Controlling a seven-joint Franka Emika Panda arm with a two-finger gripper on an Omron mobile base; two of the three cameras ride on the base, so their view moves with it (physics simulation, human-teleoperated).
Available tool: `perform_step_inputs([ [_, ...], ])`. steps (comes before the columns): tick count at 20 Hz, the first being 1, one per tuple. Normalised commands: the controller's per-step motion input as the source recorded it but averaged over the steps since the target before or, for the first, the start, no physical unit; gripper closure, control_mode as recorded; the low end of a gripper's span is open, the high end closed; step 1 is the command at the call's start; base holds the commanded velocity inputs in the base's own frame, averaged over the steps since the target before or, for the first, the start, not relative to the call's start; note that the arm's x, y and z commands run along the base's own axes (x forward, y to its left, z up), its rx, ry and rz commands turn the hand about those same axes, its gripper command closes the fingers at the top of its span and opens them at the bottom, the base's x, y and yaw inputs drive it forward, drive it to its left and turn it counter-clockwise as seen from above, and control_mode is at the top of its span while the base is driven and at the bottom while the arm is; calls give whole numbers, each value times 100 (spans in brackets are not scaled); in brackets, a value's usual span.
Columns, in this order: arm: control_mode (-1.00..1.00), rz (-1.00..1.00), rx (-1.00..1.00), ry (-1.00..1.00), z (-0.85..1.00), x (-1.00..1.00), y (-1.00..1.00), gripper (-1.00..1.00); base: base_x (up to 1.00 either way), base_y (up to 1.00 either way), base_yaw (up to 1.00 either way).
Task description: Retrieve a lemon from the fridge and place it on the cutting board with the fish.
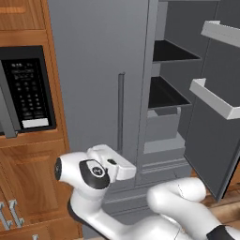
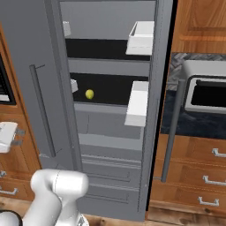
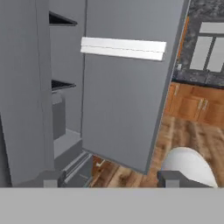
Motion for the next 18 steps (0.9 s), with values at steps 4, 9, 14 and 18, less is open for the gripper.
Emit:
perform_step_inputs([
  [4,-100,-18,48,0,6,-25,-100,-100,0,0,0],
  [9,-100,-2,59,0,8,0,-100,-100,0,0,0],
  [14,-100,8,59,-8,1,0,-100,-100,0,0,0],
  [18,-100,9,48,-5,0,8,-92,-100,0,0,0],
])
